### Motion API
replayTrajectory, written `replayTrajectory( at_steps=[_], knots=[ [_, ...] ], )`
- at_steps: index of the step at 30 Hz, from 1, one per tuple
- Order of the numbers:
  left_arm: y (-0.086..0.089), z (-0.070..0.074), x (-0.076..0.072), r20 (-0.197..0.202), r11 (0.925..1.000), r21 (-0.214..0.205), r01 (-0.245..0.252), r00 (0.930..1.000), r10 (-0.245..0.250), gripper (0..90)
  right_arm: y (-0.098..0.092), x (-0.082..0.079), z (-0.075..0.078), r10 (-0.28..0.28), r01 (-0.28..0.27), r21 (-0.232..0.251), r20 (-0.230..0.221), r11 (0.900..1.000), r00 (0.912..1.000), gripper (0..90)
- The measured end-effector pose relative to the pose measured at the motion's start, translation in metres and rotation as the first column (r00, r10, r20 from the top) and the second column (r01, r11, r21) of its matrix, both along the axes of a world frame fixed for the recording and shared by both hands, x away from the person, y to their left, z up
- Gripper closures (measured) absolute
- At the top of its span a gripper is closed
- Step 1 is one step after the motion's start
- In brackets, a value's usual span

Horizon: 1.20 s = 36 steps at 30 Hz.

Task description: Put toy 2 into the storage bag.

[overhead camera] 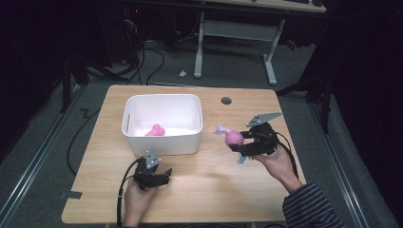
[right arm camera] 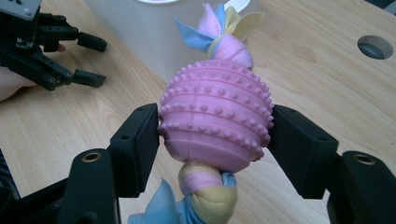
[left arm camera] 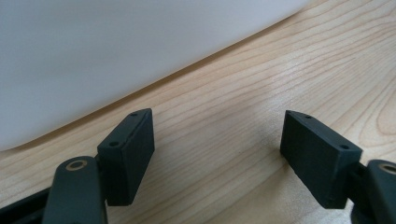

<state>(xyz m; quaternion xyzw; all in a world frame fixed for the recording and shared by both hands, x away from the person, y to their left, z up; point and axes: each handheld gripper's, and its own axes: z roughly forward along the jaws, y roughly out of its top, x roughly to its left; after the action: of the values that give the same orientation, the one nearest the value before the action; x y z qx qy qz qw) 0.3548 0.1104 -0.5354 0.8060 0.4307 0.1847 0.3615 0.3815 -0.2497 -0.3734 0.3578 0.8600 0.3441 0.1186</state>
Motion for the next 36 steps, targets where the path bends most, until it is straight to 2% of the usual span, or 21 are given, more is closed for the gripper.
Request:
replayTrajectory(
  at_steps=[10,13,21,36],
  knots=[
    [0.000,0.000,0.000,0.000,1.0000,0.001,0.000,1.0000,0.000,26.5,0.009,0.012,0.015,0.021,-0.021,-0.005,0.012,0.9998,0.9997,35.2],
    [0.000,0.000,0.000,0.000,1.0000,0.001,0.000,1.0000,0.000,26.5,0.015,0.015,0.020,0.036,-0.036,-0.023,0.015,0.9991,0.9992,35.2],
    [0.000,0.000,0.000,0.000,1.0000,0.001,0.000,1.0000,0.000,26.5,0.023,0.023,0.029,0.047,-0.047,-0.032,0.023,0.9984,0.9986,35.2],
    [0.000,0.000,0.000,-0.001,1.0000,-0.001,0.000,1.0000,0.000,26.4,0.038,0.031,0.044,0.073,-0.072,-0.026,0.035,0.9970,0.9967,35.2]
  ],
)
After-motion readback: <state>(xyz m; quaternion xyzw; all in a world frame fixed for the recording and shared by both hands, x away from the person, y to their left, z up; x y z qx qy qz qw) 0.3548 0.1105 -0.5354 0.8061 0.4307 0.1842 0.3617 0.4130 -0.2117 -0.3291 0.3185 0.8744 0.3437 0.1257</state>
